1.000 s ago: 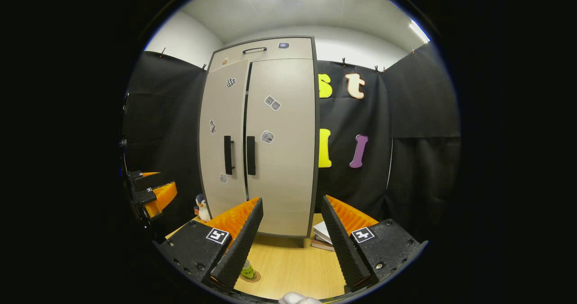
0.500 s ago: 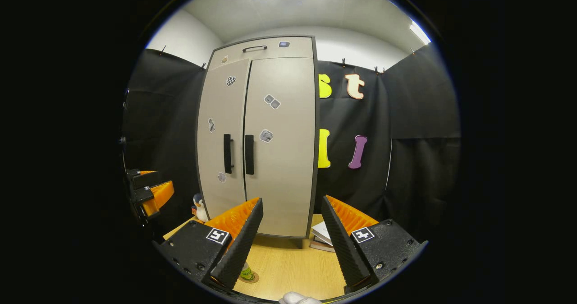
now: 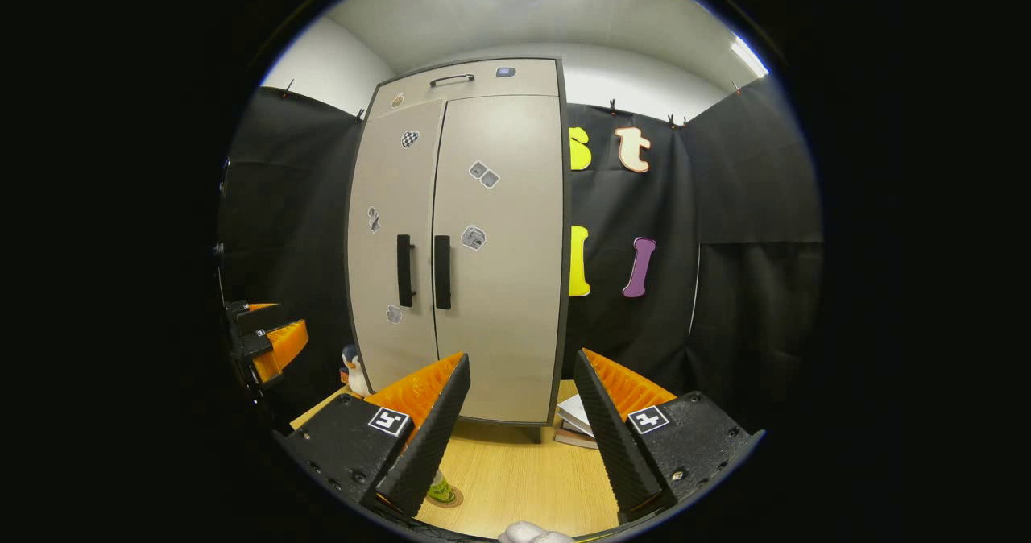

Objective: Grasp the bottle in the cabinet with the left hand and place it on the coaster, then close the right door with the right hand and the left door with the left hand.

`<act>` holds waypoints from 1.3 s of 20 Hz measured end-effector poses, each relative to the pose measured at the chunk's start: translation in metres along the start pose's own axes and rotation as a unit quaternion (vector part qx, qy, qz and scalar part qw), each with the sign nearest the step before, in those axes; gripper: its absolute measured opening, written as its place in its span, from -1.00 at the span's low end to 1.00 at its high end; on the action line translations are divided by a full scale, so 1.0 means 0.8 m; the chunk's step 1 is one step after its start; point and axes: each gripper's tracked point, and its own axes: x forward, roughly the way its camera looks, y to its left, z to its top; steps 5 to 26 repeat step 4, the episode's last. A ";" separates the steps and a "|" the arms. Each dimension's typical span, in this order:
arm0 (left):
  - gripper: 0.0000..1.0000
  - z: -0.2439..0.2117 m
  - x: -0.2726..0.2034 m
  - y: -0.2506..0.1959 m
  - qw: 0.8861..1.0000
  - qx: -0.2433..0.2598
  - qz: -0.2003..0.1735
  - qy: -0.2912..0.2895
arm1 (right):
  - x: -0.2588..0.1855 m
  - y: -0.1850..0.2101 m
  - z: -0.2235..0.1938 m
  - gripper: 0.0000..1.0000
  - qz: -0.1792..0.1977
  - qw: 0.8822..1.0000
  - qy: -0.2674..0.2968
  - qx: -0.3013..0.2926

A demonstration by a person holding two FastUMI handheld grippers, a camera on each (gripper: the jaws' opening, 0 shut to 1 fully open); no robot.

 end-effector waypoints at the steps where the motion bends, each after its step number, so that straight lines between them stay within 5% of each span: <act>1: 0.92 -0.001 0.003 0.002 1.000 0.000 0.001 0.000 | 0.003 0.001 -0.001 0.62 0.000 1.000 0.001 -0.001; 26: 0.92 -0.003 0.014 0.006 1.000 -0.003 0.001 0.002 | 0.014 0.005 -0.003 0.62 0.002 1.000 0.005 -0.002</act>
